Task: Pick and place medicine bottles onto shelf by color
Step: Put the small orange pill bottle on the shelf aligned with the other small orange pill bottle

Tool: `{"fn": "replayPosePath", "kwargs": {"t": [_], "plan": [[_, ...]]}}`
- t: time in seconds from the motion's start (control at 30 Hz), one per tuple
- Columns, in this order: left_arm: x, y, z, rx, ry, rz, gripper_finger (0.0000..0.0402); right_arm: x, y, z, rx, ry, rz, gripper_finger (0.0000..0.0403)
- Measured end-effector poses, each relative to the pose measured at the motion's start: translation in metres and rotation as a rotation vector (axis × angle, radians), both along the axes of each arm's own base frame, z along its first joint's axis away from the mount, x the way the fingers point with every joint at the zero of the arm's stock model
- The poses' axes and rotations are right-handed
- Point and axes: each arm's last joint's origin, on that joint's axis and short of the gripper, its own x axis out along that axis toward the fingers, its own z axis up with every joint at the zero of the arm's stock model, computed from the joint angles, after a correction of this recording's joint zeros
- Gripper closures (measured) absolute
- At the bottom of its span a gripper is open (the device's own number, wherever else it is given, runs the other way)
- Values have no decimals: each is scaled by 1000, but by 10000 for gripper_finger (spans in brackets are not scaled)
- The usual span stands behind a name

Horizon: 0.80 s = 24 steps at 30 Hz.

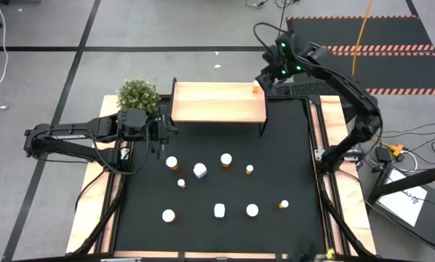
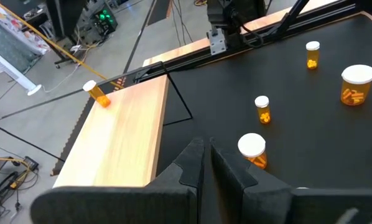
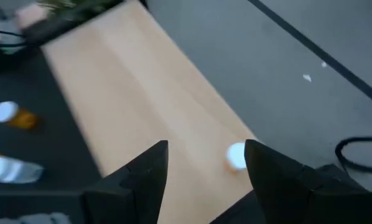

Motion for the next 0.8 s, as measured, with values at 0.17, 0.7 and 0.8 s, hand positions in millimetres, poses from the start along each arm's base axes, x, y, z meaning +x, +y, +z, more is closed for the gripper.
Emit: {"fn": "replayPosePath", "kwargs": {"t": [0.17,0.7,0.8], "plan": [[0,0,0,-3,-3,1,371,-5,43,15,-63,-24,32,195],[0,0,1,-49,-15,19,371,-43,141,-38,-49,-190,155,195],[0,0,1,-68,-17,26,371,-44,150,-60,-78,-202,156,195]]}}
